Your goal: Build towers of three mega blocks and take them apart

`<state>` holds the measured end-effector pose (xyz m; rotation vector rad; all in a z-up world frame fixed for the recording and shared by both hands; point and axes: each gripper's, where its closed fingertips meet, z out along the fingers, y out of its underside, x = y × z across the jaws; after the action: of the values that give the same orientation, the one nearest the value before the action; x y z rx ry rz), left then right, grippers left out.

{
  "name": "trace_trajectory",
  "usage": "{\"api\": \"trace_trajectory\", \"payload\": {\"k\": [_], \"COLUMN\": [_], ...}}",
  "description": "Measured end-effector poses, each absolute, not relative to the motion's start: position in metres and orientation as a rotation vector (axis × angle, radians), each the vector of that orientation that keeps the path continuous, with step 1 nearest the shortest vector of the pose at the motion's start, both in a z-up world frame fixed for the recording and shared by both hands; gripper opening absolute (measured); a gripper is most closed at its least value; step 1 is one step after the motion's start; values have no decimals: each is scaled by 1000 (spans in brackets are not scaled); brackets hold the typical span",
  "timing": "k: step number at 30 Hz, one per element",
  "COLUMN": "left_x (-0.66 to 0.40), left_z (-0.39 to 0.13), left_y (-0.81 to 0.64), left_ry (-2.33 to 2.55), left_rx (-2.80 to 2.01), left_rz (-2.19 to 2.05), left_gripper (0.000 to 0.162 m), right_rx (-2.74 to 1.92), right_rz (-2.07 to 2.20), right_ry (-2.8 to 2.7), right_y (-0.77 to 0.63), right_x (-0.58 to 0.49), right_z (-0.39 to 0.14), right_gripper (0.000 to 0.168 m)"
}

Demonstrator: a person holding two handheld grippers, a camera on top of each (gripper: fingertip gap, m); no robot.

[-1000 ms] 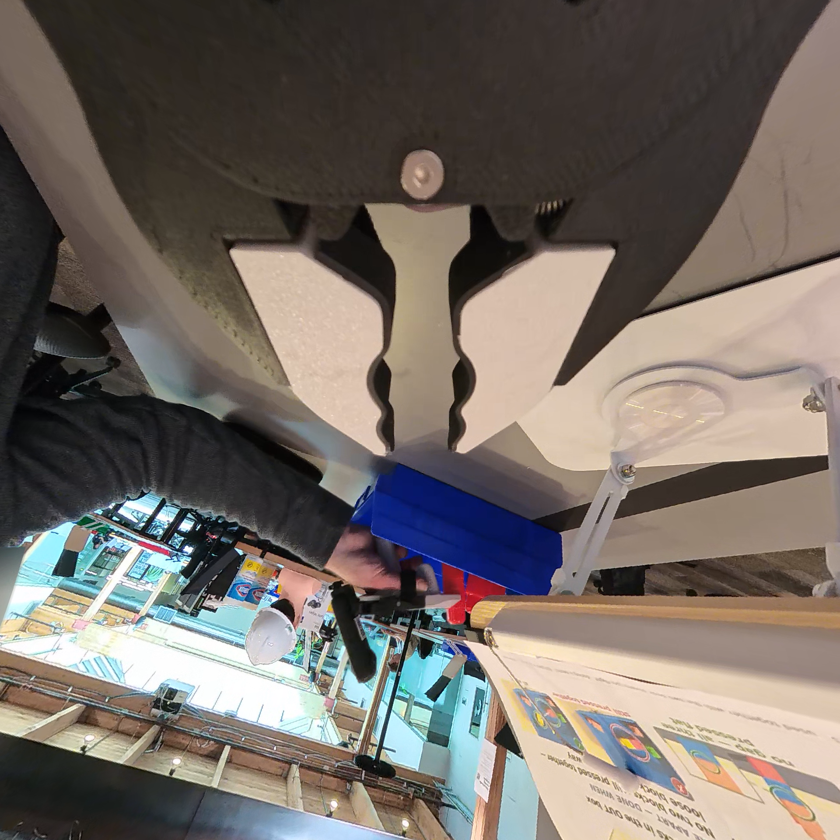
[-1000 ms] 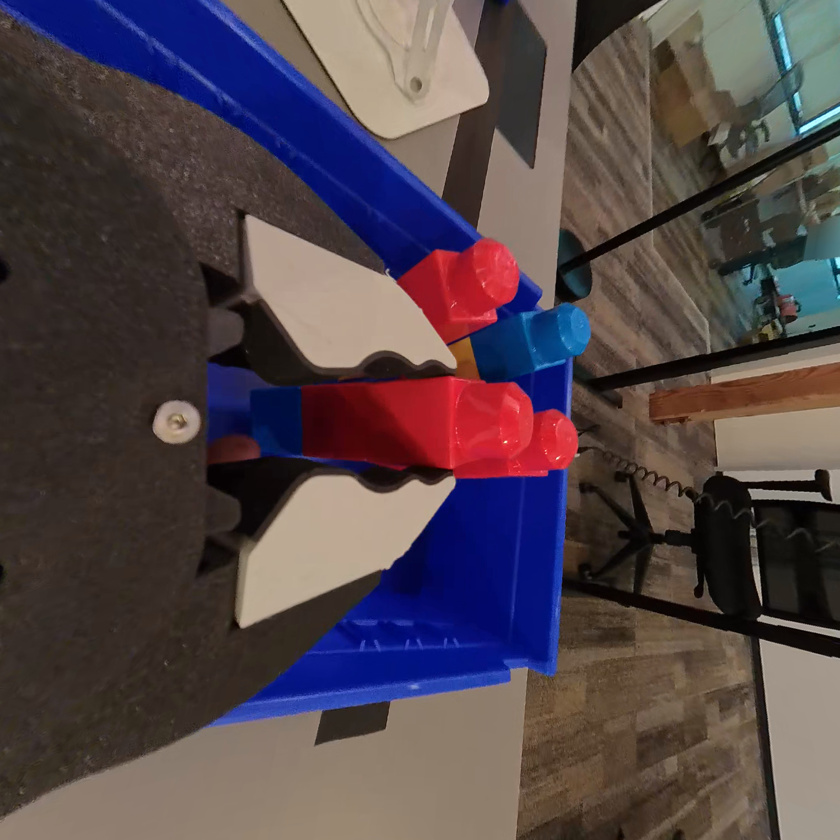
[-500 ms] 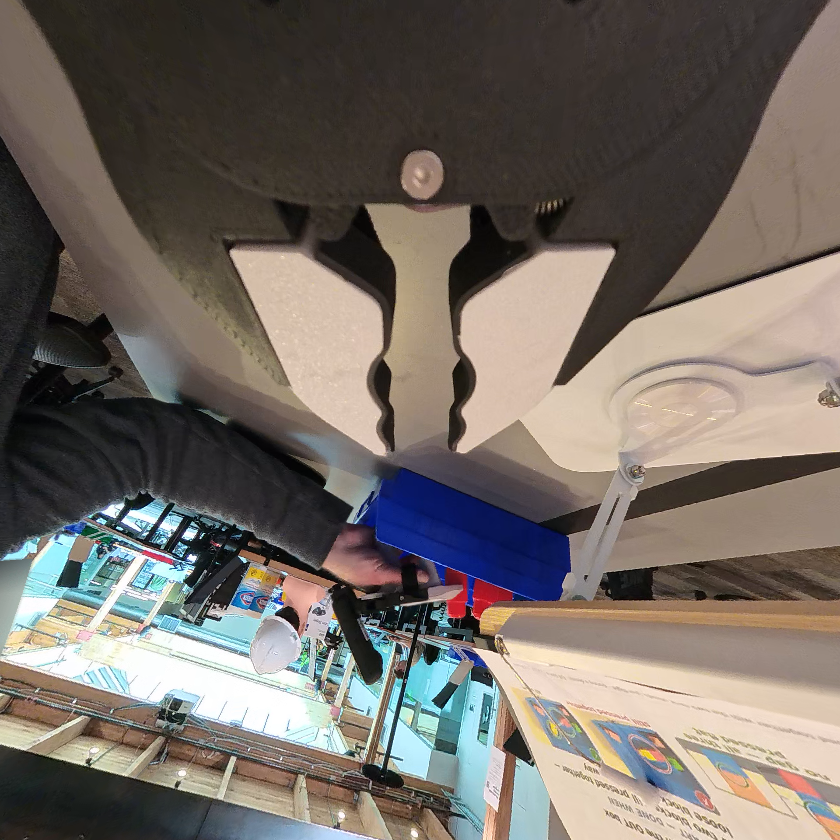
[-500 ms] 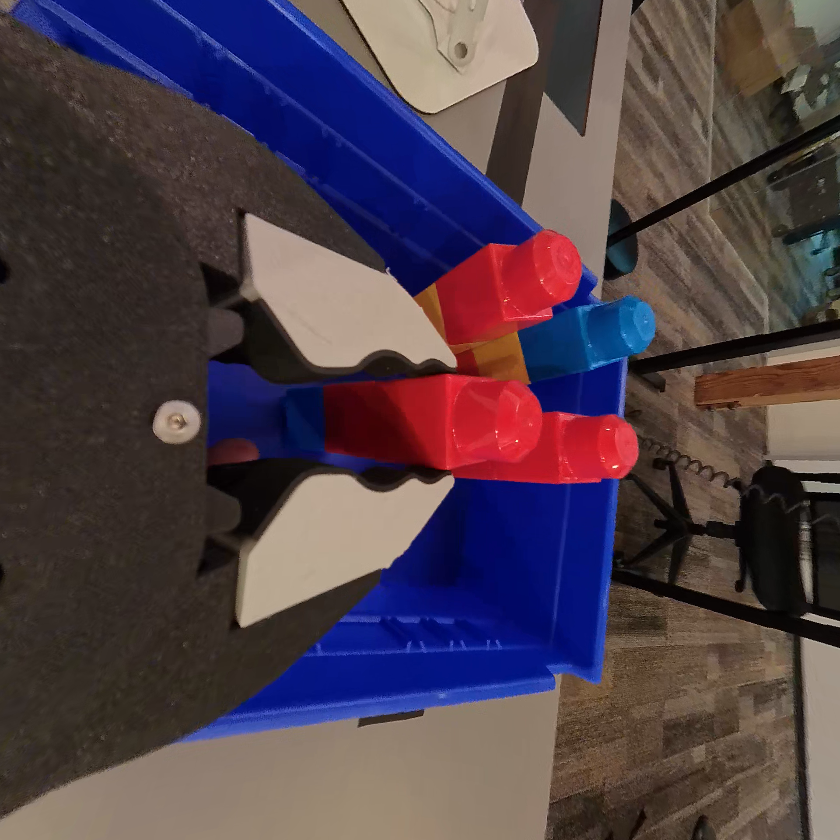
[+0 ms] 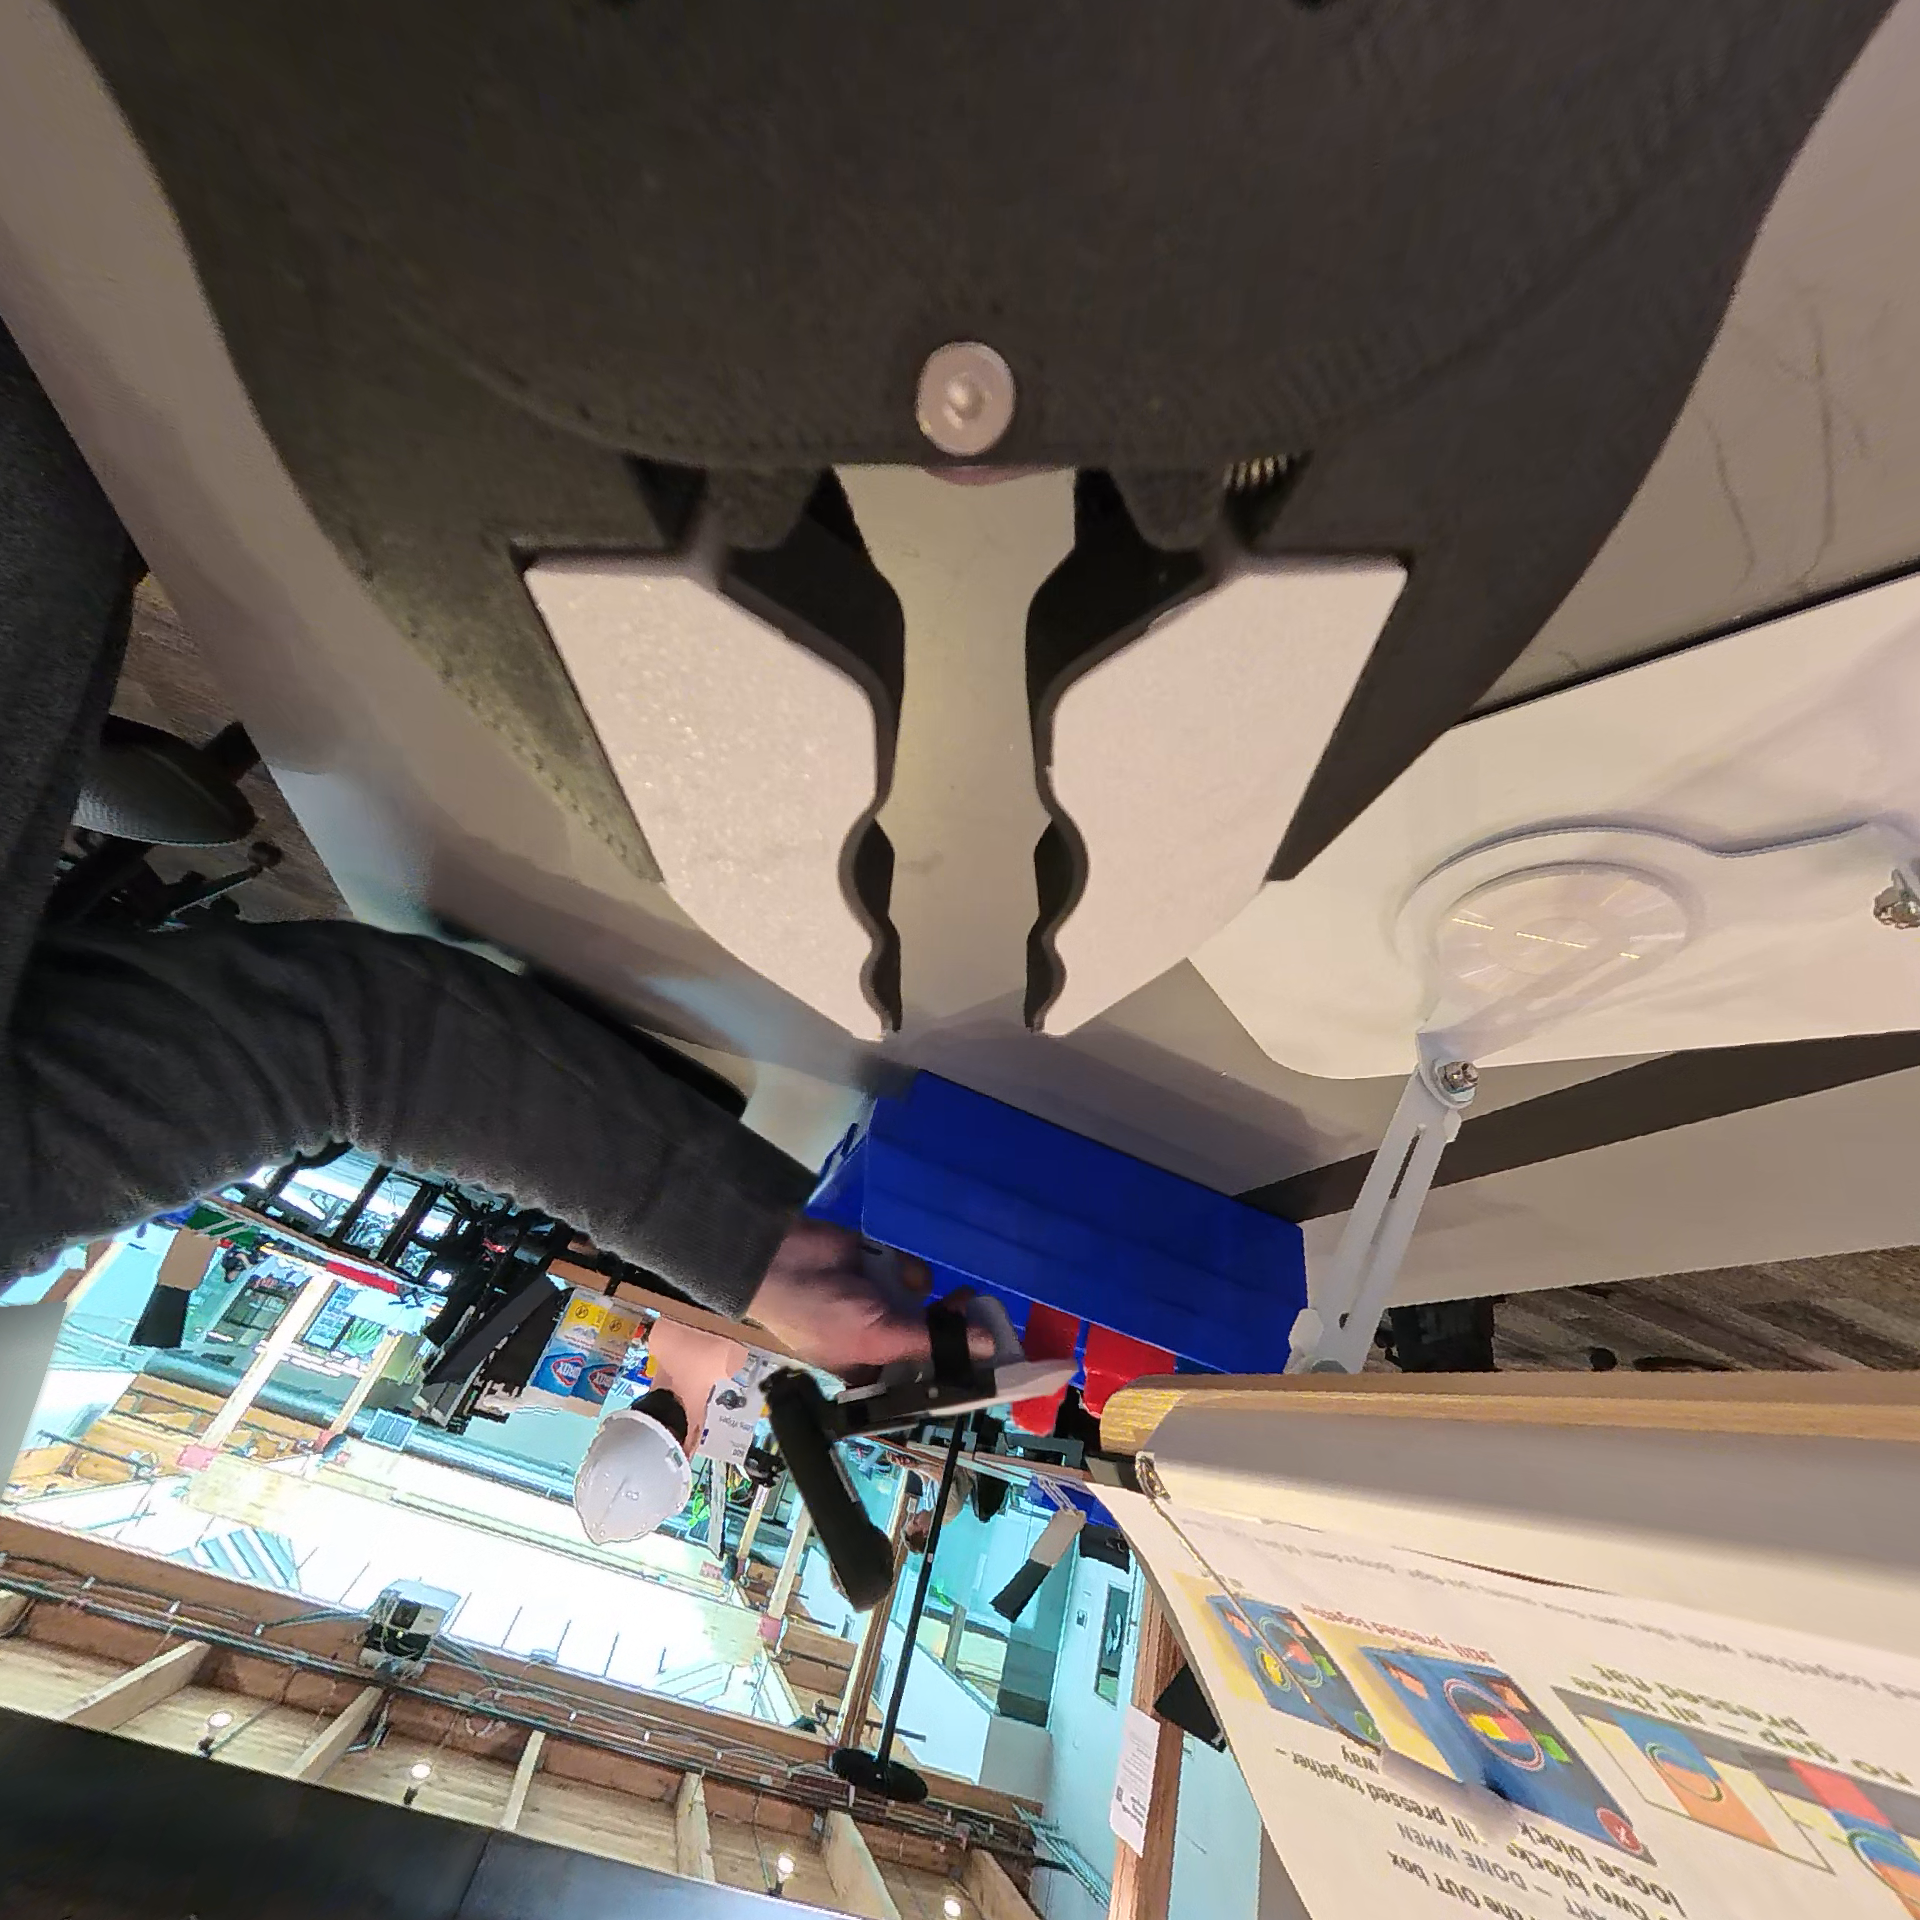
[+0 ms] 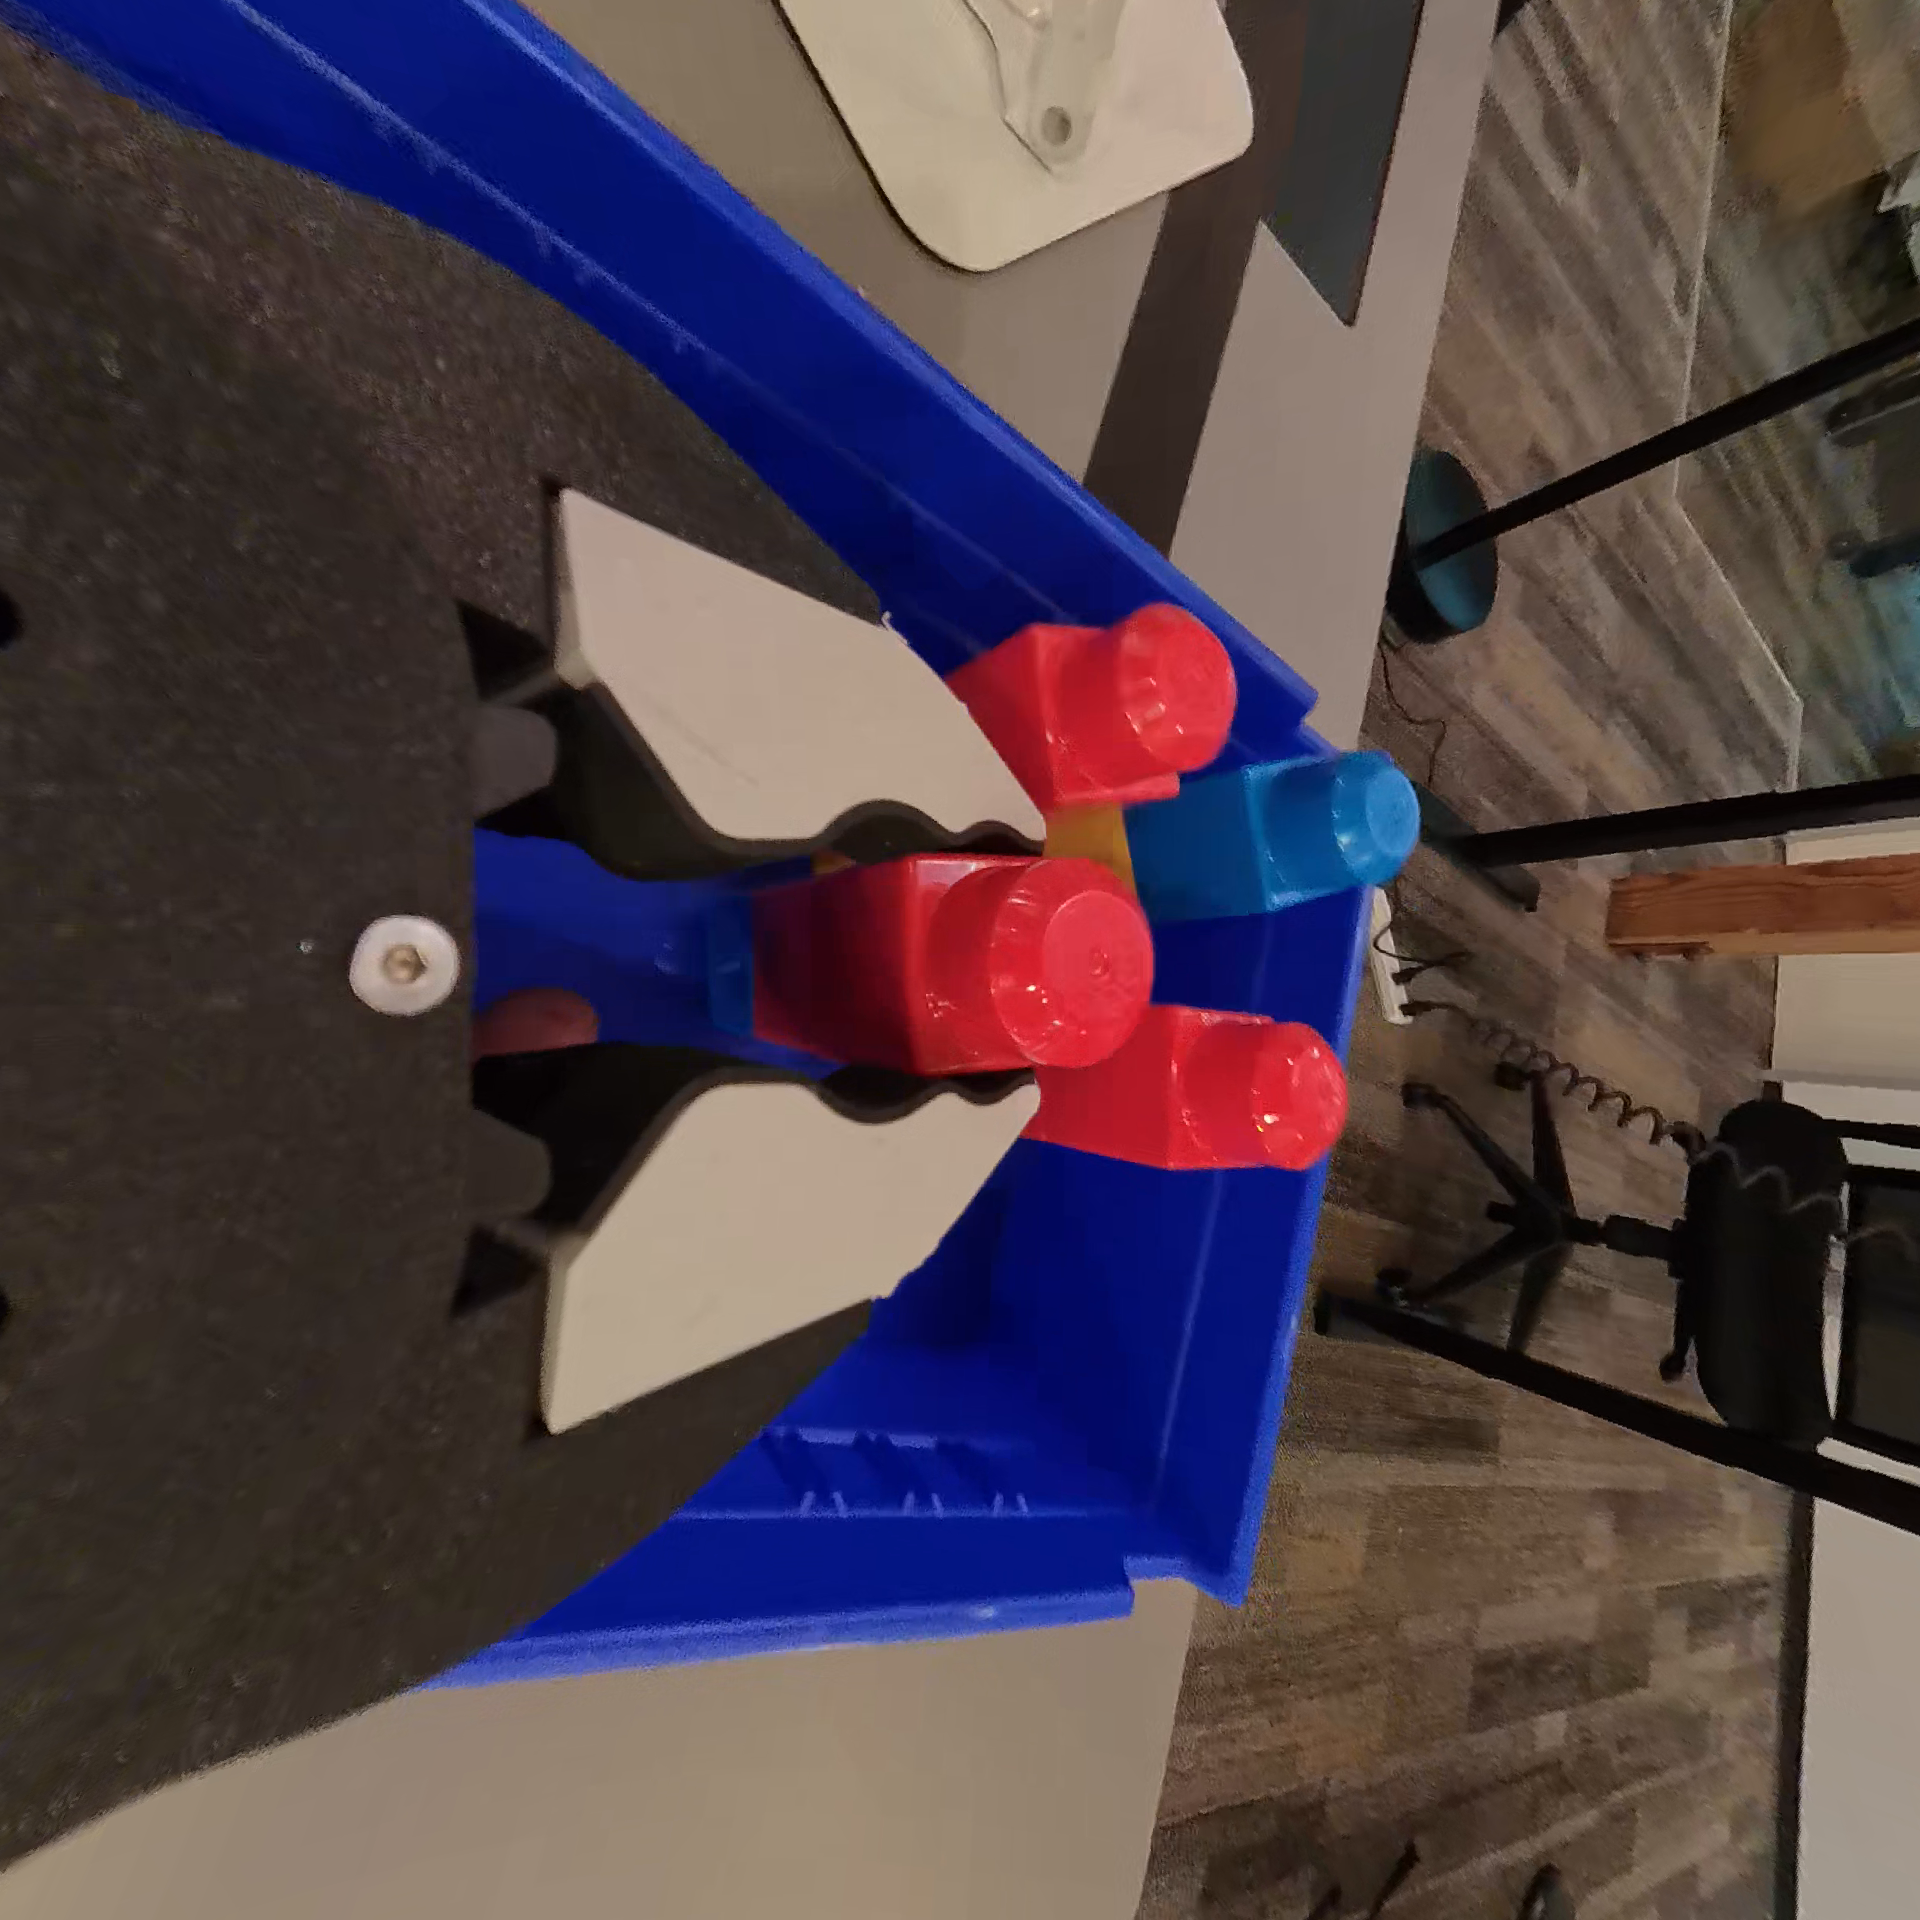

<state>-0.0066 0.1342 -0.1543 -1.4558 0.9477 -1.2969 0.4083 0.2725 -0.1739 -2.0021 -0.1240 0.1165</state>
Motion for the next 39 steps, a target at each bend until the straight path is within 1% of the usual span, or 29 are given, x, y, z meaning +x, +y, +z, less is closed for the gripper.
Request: {"api": "trace_trajectory", "payload": {"k": [9,18,22,27,31,33,39], "left_x": [-6,-5,-5,-13,-20,-23,-25], "left_z": [-156,-158,-155,-144,-136,-135,-134], "left_y": [134,133,132,130,131,131,131], "left_ry": [954,963,974,995,970,964,961], "left_rx": [-1461,-1462,-1444,-1408,-1390,-1389,-1386], "left_rz": [-1296,-1295,-1282,-1196,-1183,-1177,-1175], "left_gripper": [22,23,25,27,27,27,27], "right_rx": [-2028,-2046,-1978,-1886,-1857,-1856,-1814], "right_rz": [55,90,39,-152,-212,-188,-150], "right_ry": [-121,-115,-147,-265,-289,-285,-257], "right_y": [284,281,264,233,222,219,204], "right_x": [418,417,408,390,383,379,376], "right_z": [-188,-183,-157,-116,-100,-95,-78], "right_gripper": [37,48,47,45,43,44,40]}}
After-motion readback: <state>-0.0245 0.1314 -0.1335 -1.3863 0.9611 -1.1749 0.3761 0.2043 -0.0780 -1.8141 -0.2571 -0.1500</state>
